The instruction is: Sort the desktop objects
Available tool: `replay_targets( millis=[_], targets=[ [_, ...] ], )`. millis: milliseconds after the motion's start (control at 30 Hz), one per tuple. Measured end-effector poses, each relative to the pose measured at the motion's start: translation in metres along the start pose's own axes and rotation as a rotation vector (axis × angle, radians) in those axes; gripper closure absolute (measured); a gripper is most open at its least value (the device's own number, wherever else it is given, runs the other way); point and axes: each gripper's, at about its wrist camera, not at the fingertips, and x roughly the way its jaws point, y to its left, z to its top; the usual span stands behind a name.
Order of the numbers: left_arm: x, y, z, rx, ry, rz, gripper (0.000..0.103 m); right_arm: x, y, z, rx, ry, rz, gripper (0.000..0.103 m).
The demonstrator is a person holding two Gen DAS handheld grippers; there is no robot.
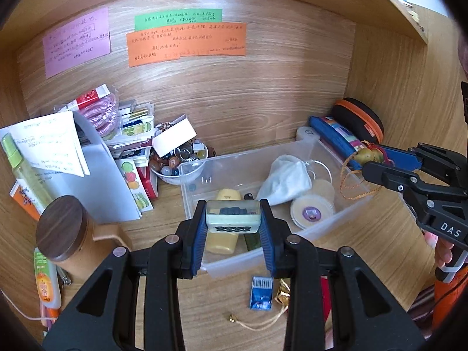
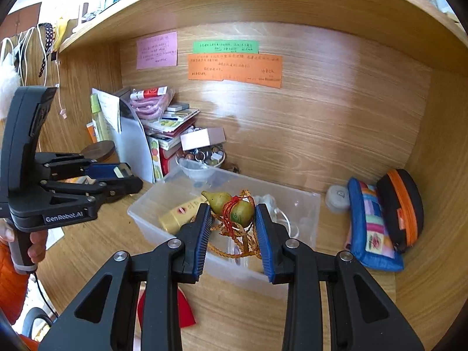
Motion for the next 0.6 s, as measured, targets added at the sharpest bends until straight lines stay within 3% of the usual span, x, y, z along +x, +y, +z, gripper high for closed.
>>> replay_targets(
  millis=[267, 600],
  targets=[
    [0.030, 0.010, 0.015, -0.024, 0.037, -0.004, 0.070, 0.034, 0.003, 0.015, 0.001, 0.035, 0.051, 0.075],
    [0.078, 0.016, 0.024, -0.014, 0.114, 0.013, 0.070, 0.098, 0.008, 0.023, -0.035, 0.149, 0.064, 0.075]
  ],
)
